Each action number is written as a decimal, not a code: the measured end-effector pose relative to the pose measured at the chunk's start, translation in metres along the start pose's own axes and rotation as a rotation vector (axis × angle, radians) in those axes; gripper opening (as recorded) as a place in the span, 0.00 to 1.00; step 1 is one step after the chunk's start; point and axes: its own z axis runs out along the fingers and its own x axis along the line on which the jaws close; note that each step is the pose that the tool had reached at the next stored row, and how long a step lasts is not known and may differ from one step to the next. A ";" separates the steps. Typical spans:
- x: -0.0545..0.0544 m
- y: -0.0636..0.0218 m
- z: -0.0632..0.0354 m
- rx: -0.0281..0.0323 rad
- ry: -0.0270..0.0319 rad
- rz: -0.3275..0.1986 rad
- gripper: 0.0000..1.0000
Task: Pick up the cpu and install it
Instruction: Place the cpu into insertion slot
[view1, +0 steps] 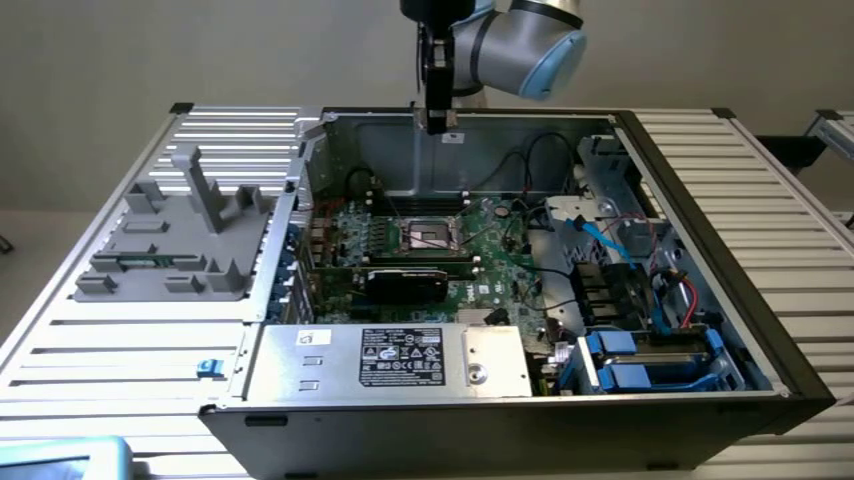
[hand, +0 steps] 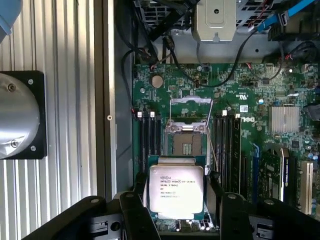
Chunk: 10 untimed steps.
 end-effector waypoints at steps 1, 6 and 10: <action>0.000 0.0000 0.0000 0.0000 0.0000 0.000 0.55; 0.000 -0.0008 0.0021 -0.0048 0.0001 0.002 0.55; 0.000 -0.0065 0.0055 -0.0249 0.0005 0.001 0.55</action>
